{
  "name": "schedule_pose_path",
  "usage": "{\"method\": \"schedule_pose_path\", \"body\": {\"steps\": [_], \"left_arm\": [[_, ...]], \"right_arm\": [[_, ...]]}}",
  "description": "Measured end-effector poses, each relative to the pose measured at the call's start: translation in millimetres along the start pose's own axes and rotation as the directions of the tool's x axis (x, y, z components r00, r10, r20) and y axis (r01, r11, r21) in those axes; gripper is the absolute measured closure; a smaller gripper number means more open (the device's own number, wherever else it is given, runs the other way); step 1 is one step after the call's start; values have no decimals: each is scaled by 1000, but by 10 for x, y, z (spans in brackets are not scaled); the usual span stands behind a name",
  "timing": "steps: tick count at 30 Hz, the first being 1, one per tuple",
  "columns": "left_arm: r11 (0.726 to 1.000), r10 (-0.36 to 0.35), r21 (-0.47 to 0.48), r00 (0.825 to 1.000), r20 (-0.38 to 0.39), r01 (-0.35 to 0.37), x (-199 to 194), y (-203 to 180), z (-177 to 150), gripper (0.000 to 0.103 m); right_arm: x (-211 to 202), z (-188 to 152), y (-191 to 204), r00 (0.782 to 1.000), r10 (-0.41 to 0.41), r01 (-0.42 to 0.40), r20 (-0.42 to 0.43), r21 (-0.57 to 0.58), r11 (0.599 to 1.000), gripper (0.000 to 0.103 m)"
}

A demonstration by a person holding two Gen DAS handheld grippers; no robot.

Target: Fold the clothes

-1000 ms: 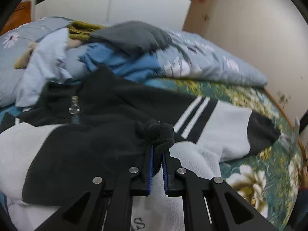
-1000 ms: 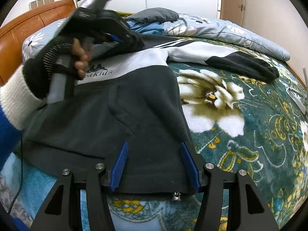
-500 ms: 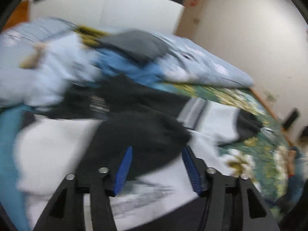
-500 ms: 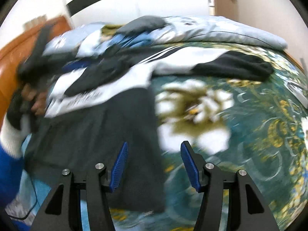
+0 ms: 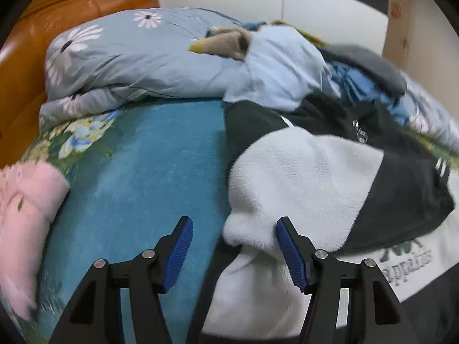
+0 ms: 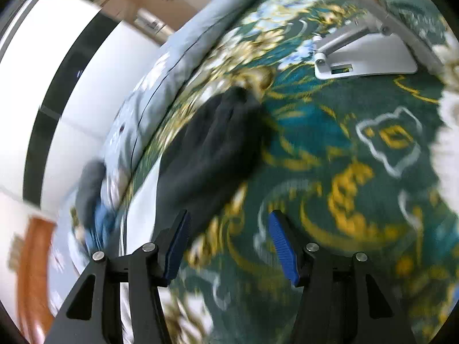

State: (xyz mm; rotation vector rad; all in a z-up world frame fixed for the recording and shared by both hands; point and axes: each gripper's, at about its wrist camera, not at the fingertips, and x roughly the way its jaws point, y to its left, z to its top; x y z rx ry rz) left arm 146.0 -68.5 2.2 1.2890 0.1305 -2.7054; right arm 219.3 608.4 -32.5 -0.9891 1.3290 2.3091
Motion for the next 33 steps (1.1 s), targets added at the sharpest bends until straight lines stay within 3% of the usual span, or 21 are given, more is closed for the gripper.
{"method": "schedule_pose_path", "body": {"steps": [5,9,11,14,17,21,23,28,33], "left_arm": [[999,2,-41,1000,20,-1,-124,166,-84,38],[995,-1,-95,1000,10,2,-112,354,-64,38],[992,-11,-126,1000,8,12,-129,446,-81,38],[990,-20,-142,1000,5,20,-127,503,-90,38],[986,-46,-163,999,3,45,-116,543,-98,38],[979,-98,-178,995,6,98,-141,548,-117,38],[978,-110,-177,994,13,110,-172,551,-124,38],[968,-160,-191,987,13,160,-218,634,-138,38],[962,-176,-211,984,12,175,-251,797,-185,38]], "right_arm": [[182,296,14,999,5,-8,38,68,998,49],[293,456,61,999,-32,30,29,73,997,85],[248,477,87,998,-50,48,39,58,997,90],[-26,405,475,993,-40,48,111,-78,996,93],[-297,256,1046,987,24,17,156,-258,966,93],[-649,-238,2103,972,187,-89,143,-515,853,93],[-702,-493,2483,963,249,-144,106,-579,802,93],[-588,-1283,3305,928,367,-321,-65,-642,697,93],[-219,-2229,3783,894,379,-438,-240,-652,619,93]]}}
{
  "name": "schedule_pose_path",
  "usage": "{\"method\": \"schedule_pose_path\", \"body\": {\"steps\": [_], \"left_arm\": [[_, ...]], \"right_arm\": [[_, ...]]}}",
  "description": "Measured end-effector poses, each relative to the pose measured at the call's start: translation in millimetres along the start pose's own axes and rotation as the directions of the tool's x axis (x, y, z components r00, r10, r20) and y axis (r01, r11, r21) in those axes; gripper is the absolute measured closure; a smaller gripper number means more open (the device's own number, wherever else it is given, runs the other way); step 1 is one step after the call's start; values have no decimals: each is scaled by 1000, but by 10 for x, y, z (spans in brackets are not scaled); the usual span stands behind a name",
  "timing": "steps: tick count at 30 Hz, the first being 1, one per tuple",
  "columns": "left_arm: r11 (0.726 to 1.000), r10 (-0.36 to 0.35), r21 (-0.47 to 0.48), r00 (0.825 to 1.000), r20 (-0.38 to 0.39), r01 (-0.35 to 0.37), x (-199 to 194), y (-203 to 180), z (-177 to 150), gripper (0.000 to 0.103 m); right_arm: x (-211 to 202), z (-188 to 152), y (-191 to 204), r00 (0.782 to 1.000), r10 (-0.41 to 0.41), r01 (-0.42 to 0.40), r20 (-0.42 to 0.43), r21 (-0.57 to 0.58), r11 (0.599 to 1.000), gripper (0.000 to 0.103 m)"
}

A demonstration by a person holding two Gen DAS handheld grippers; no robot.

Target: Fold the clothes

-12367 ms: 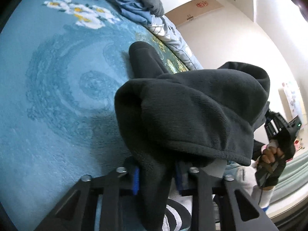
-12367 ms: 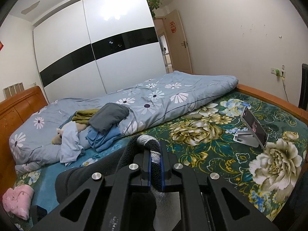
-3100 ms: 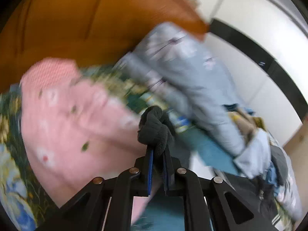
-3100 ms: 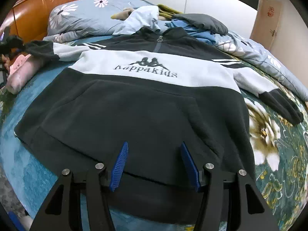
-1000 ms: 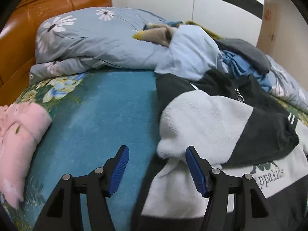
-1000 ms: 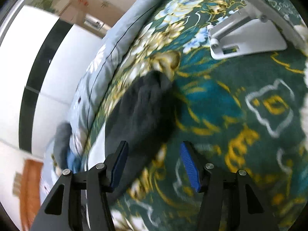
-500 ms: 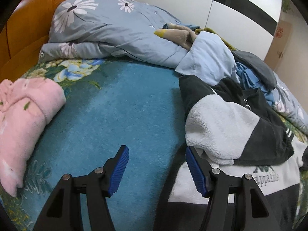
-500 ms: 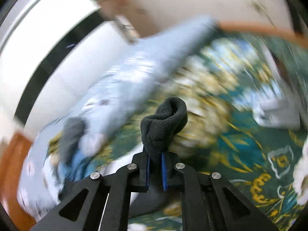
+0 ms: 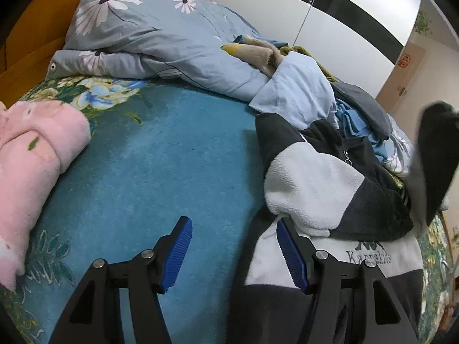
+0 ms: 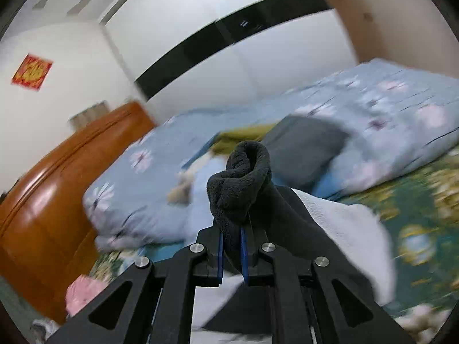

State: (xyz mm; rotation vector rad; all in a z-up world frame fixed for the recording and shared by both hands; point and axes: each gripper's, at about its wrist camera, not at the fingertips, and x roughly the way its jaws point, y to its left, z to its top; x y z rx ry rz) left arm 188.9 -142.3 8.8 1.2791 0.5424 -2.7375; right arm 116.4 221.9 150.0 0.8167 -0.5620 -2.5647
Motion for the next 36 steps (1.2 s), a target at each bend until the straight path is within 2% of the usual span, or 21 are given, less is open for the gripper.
{"method": "schedule_pose_path", "body": {"steps": [4,7,9,13,16,17,18,20,22,23,27,31,34,36], "left_arm": [[1000,4,-24,1000,-2,-4,-27,161,-22,38],[999,10,-49,1000,-8,-10,-25,293,-49,38],[998,13,-66,1000,-14,-14,-16,370,-67,37],[996,9,-89,1000,-29,-12,17,442,-93,37],[996,-3,-92,999,-34,0,32,440,-103,37],[996,-7,-90,999,-34,4,35,427,-102,37],[996,-10,-84,999,-34,7,37,396,-99,37],[997,-19,-72,999,-33,17,41,330,-97,37],[998,-32,-62,999,-32,30,50,259,-89,37],[998,-44,-54,999,-32,42,56,206,-82,37],[996,-89,-12,996,-30,89,97,-35,-18,37],[983,-173,52,984,-39,175,202,-378,106,37],[974,-207,80,976,-70,212,346,-620,145,37],[974,-202,92,976,-76,209,435,-734,133,37]], "right_arm": [[662,-411,314,988,83,-85,-128,-12,996,93],[1114,-802,507,963,118,-129,-242,-29,991,93],[1311,-1059,611,947,108,-131,-303,-58,990,93],[1504,-1386,664,926,44,-93,-375,-112,989,92],[1534,-1487,668,916,9,-74,-402,-147,986,89],[1529,-1504,683,914,-3,-71,-406,-167,983,87],[1541,-1536,692,908,-8,-81,-420,-194,978,79],[1524,-1584,705,886,35,-146,-463,-206,968,65],[1445,-1609,654,865,111,-226,-489,-181,957,64],[1387,-1603,605,866,119,-234,-486,-182,955,64],[1019,-1532,210,904,64,-144,-423,-160,976,64],[640,-1448,-358,936,35,-50,-350,-34,998,64],[322,-1457,-688,952,17,-3,-306,46,999,64],[99,-1484,-836,959,-9,29,-284,68,997,64]]}}
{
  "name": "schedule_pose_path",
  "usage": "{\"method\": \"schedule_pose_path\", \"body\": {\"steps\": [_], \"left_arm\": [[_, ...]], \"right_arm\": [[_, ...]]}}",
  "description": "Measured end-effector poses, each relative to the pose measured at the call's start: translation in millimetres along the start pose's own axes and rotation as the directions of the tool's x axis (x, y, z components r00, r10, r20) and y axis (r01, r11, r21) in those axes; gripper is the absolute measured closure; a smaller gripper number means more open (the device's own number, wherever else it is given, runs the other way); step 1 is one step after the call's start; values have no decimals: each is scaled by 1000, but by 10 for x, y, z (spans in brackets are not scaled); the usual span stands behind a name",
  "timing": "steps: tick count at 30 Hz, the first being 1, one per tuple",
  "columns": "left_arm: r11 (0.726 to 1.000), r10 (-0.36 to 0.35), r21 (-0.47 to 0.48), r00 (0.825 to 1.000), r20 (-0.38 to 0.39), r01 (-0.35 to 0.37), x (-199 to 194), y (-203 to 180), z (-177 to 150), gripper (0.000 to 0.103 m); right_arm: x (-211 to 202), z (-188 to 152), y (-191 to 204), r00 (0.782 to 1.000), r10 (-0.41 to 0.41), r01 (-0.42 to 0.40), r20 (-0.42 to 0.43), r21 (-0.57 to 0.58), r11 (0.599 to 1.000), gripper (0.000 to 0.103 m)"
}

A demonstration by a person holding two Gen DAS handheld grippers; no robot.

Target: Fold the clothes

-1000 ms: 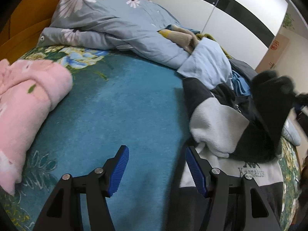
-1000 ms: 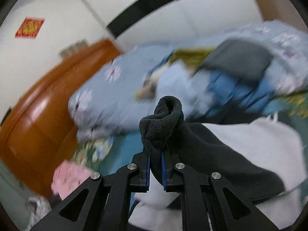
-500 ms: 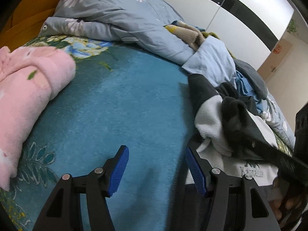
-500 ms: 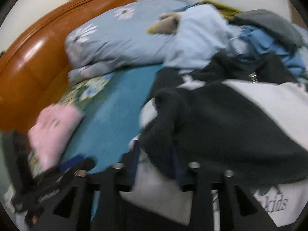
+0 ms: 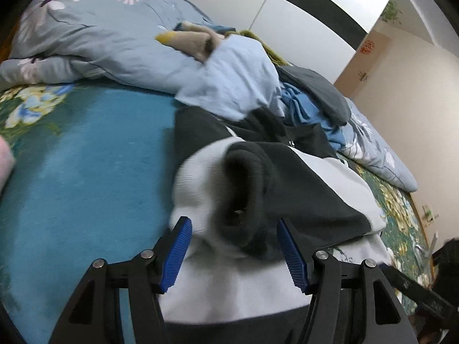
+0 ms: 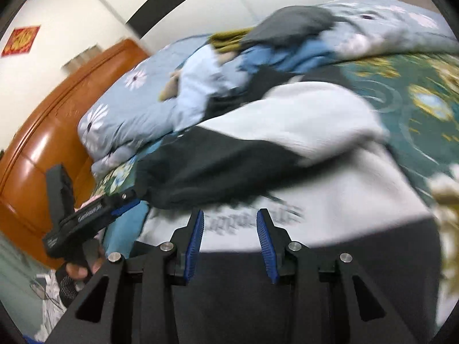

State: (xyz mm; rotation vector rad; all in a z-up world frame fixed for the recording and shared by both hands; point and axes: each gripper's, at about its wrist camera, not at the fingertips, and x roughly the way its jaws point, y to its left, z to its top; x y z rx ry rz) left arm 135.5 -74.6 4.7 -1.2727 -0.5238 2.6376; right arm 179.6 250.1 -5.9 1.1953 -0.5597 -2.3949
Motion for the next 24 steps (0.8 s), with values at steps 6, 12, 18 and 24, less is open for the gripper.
{"method": "schedule_pose_path", "body": {"steps": [6,12,18,24], "left_arm": [[998,36,42,999,35,-38,71,-169,5,66],[996,58,57,994,91,-63,33,-178,73,81],[994,108,19,990,89,-110,84,58,121,81],[997,72,-30,996,55,-70,103,174,40,77]], "right_arm": [[-329,-239,-341,998,-57,54,29,84,995,64],[-459,-364,-535,997,-48,39,53,164,986,64],[-665,-491,-629,994,-69,53,85,177,983,64],[-979,-652,-829,985,-126,100,119,203,974,64]]}}
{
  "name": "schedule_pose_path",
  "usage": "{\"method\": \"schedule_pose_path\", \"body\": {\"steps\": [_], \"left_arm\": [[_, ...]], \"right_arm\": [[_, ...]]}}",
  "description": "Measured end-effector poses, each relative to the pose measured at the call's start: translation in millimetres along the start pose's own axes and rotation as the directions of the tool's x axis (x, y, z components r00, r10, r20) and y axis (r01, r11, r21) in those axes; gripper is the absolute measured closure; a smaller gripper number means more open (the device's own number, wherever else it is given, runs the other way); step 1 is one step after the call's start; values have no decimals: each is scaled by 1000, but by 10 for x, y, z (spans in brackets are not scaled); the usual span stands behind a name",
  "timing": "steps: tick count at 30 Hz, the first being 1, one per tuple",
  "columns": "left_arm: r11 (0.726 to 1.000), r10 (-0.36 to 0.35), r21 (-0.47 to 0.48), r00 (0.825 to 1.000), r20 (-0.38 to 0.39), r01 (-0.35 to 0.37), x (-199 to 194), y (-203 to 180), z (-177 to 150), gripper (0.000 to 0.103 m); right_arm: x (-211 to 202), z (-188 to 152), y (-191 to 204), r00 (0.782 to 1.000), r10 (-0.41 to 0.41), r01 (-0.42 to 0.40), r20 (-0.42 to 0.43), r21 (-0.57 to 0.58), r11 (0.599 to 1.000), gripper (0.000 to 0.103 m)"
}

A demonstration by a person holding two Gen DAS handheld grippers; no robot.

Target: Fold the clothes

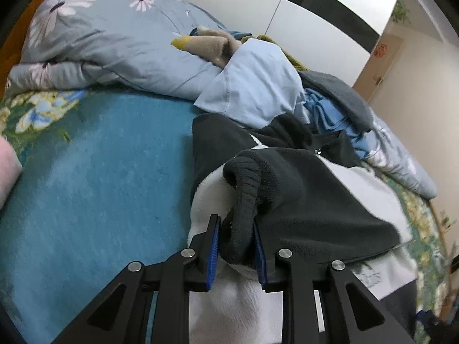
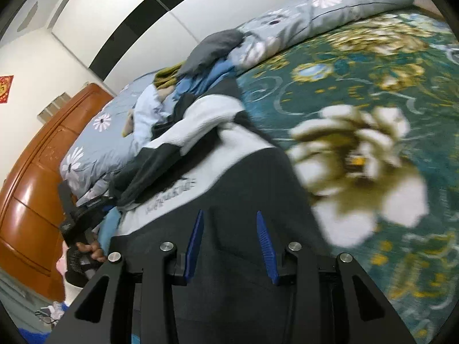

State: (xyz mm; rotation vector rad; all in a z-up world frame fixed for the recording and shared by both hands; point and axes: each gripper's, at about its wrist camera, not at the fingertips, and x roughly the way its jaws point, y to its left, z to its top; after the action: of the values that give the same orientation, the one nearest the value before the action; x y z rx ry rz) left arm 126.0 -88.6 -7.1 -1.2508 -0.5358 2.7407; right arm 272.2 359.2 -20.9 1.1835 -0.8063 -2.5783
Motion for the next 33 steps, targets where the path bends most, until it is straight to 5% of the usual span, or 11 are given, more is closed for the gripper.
{"method": "schedule_pose_path", "body": {"steps": [5,7,11,16,21,26,33], "left_arm": [[999,-33,-32,999,-36,32,-267,100,-92,51],[999,-27,-36,997,-67,24,-400,201,-223,49],[996,-49,-88,984,-173,34,-525,455,-549,48],[971,-182,-194,954,-239,136,-751,671,-974,48],[942,-309,-233,893,-327,241,-876,593,-1270,48],[933,-344,-237,861,-374,270,-1036,534,-1440,48],[898,-411,-305,852,-324,317,-961,517,-1460,45]], "right_arm": [[-256,-111,-438,998,-58,56,23,89,994,64],[-310,-158,-598,998,-57,55,12,117,992,63],[-337,-276,-740,1000,26,-22,-17,161,987,63],[-274,-367,-723,990,135,-124,-49,180,976,62],[-275,-483,-691,977,206,-193,-53,192,962,62],[-468,-571,-869,975,217,-203,-38,225,953,62],[-243,-387,-874,960,269,-241,-78,260,935,62]]}}
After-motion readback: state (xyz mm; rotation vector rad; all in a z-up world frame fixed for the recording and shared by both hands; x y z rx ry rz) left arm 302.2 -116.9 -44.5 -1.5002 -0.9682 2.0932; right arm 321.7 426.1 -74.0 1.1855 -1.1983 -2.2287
